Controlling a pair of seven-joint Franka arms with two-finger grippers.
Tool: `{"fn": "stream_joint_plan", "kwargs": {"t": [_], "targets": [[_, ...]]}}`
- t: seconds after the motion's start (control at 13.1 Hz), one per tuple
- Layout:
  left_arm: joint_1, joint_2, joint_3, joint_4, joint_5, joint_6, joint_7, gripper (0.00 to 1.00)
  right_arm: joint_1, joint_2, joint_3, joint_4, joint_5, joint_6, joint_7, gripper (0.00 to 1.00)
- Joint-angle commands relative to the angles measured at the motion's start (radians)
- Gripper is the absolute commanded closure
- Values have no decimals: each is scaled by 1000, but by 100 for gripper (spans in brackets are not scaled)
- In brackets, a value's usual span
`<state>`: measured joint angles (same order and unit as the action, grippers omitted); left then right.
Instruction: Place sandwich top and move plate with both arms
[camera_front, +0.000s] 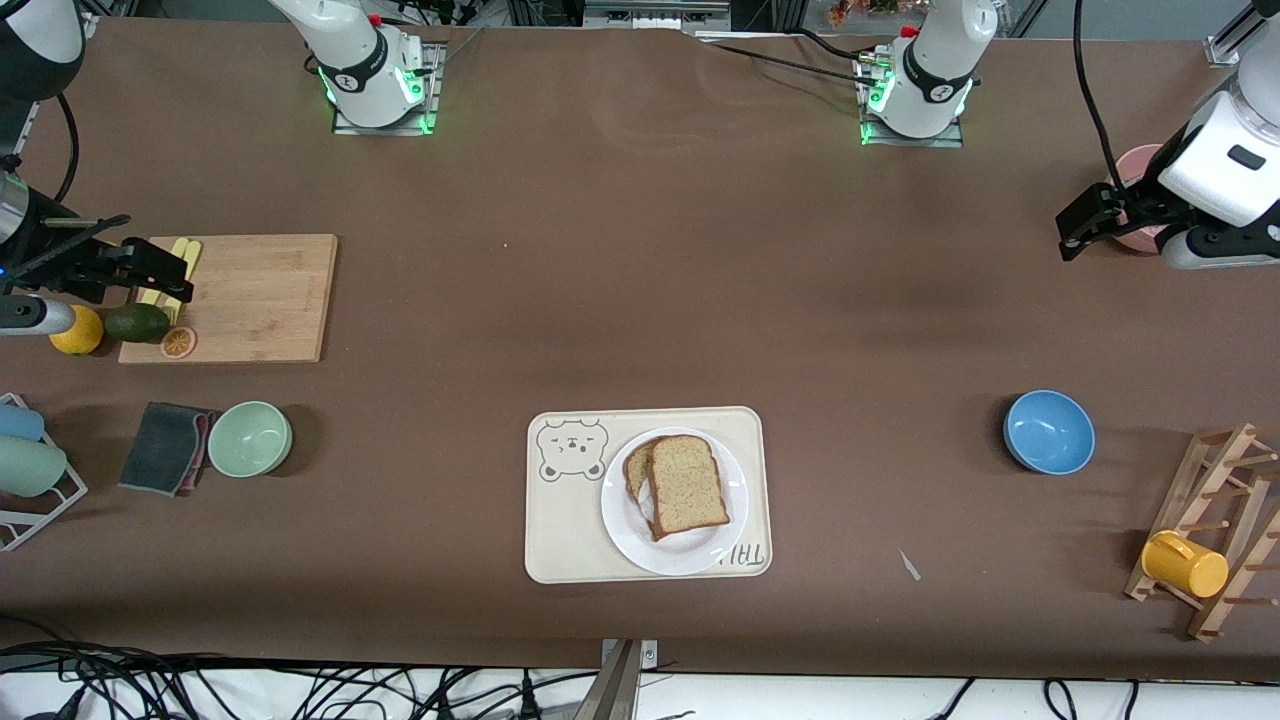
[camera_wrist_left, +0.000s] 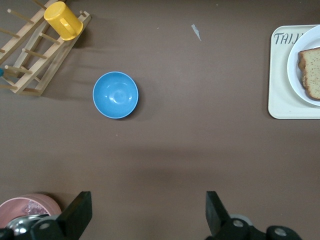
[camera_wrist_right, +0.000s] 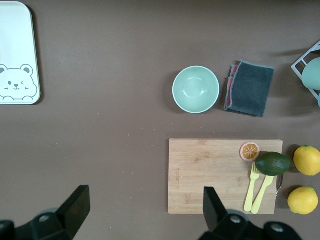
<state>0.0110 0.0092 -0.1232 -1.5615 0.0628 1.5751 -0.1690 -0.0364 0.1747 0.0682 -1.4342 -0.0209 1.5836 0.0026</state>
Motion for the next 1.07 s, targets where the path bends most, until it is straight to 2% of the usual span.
{"fn": "stream_joint_plan", "kwargs": {"t": [0.0,0.23,0.38,0.53,0.84,0.99], "targets": [[-66,-29,66,-75,-78,52,17,0,-3,8,4,24,-10,-7,0,0],[-68,-28,77,-141,-78,104,28,0,3,8,5,23,-10,-7,0,0],[-63,-38,83,-140,-78,109,31,0,3,9,5,23,-10,-7,0,0],[-62,-46,116,-132,-144,117,58,0,3,9,5,23,-10,-7,0,0],[-57,-58,117,-138,-130,77,89,0,3,9,5,23,-10,-7,0,0],[-58,-54,108,-115,-77,37,91,0,3,9,5,23,-10,-7,-4,0]]}}
